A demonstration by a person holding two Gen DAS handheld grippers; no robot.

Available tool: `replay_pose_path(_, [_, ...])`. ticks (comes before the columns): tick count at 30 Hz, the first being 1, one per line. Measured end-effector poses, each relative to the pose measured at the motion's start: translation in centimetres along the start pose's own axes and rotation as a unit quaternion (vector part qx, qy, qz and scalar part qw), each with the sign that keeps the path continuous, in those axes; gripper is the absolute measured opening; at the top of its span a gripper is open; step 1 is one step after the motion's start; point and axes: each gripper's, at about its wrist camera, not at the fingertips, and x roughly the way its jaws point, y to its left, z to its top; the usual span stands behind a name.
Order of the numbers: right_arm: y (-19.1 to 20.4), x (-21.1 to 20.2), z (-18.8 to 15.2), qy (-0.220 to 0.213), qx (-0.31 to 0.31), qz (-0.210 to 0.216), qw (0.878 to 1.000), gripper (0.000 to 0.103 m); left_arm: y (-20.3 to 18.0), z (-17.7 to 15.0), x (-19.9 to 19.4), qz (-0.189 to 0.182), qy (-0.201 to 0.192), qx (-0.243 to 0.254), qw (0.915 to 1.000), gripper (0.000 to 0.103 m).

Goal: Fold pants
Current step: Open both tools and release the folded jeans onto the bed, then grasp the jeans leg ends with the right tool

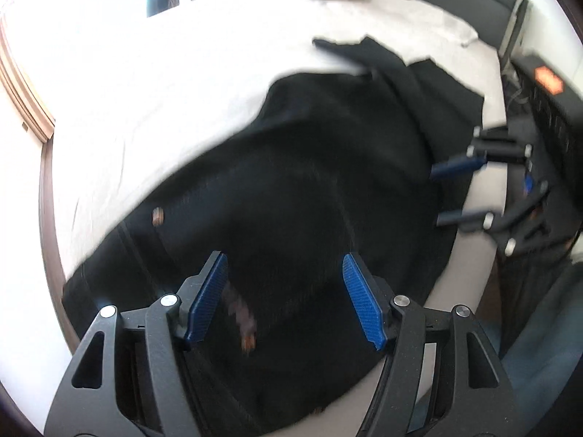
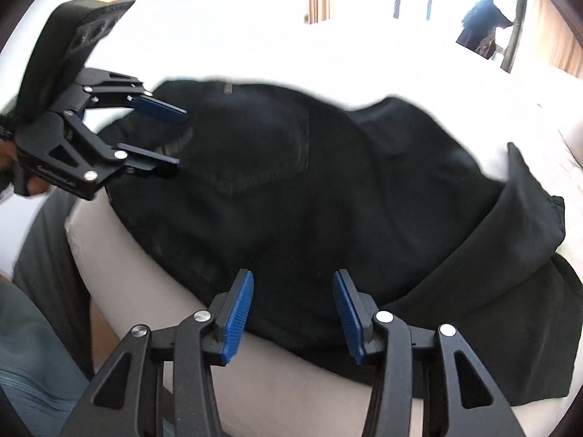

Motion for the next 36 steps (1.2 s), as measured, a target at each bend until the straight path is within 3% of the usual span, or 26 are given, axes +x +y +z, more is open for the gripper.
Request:
replay_pose_path(2, [-0.4, 0.7, -0.1, 0.009, 0.0, -0.009, 1.0, 0.061, -0.1, 0.6, 1.6, -0.003, 0.016, 0.003, 0.9999, 0.064])
replay_pose_path(4, [-0.8, 2.7, -0.9, 0.05, 0.002, -0.019, 0.999, 0.064, -0.7, 0.2, 4.7, 0.003, 0.065, 0.017, 0.9978, 0.064])
replay_pose_path(5, [-0.9, 2.7, -1.4, 0.048, 0.008, -0.017, 0.999, 0.064, -0.9, -0.1, 5.3, 0.012, 0.071, 0.025, 0.9971, 0.065])
replay_pose_path(6, [-1.2, 2.2, -1.4, 0.041, 0.017, -0.009, 0.999, 0.064, -1.4, -0.2, 5.1, 0.022, 0.064, 0.034, 0.9971, 0.065])
replay_pose_path(8, [-2.5, 0.5, -0.9, 0.031, 0.041, 0.007, 0.999, 0.064, -1.6, 0.2, 4.5, 0.006, 0.061, 0.029, 0.9977, 0.065])
replay_pose_path(10, [-5.4, -2.2, 0.4, -0.004, 0.07, -0.012, 0.997, 0.064, -2.1, 1.0, 3.2, 0.002, 0.042, 0.027, 0.9987, 0.065])
replay_pose_path(13, [-13.2, -4.9, 4.1, -0.039, 0.14, -0.066, 0.987, 0.07, -2.9, 3.4, 2.2, 0.001, 0.005, 0.021, 0.9998, 0.065])
replay_pose_path(16, [-19.8, -4.8, 7.6, -0.037, 0.188, -0.138, 0.972, 0.071, -3.3, 6.7, 3.3, -0.018, -0.019, -0.011, 0.9996, 0.067])
replay_pose_path(21, [-26.3, -1.2, 12.1, -0.004, 0.251, -0.142, 0.957, 0.071, -2.6, 12.4, 7.1, -0.025, -0.034, -0.041, 0.9983, 0.067])
replay_pose_path(23, [-27.2, 0.1, 13.2, 0.009, 0.254, -0.156, 0.955, 0.071, -1.8, 13.9, 7.7, -0.048, -0.042, -0.053, 0.9966, 0.067])
replay_pose_path(25, [-27.7, 0.8, 13.2, 0.008, 0.254, -0.142, 0.957, 0.071, -1.6, 14.9, 8.7, -0.068, -0.034, -0.052, 0.9958, 0.066])
replay_pose_path(27, [-27.4, 2.0, 13.5, 0.012, 0.243, -0.145, 0.959, 0.071, -2.6, 15.5, 11.1, -0.097, -0.008, -0.042, 0.9944, 0.056])
replay_pose_path(32, [-28.0, 3.0, 12.3, 0.027, 0.262, -0.148, 0.953, 0.071, -4.0, 12.9, 14.8, -0.068, 0.009, -0.027, 0.9973, 0.056])
replay_pose_path(36, [-29.7, 2.6, 11.5, 0.029, 0.288, -0.16, 0.944, 0.071, -2.2, 13.1, 15.6, -0.097, 0.011, -0.085, 0.9916, 0.056])
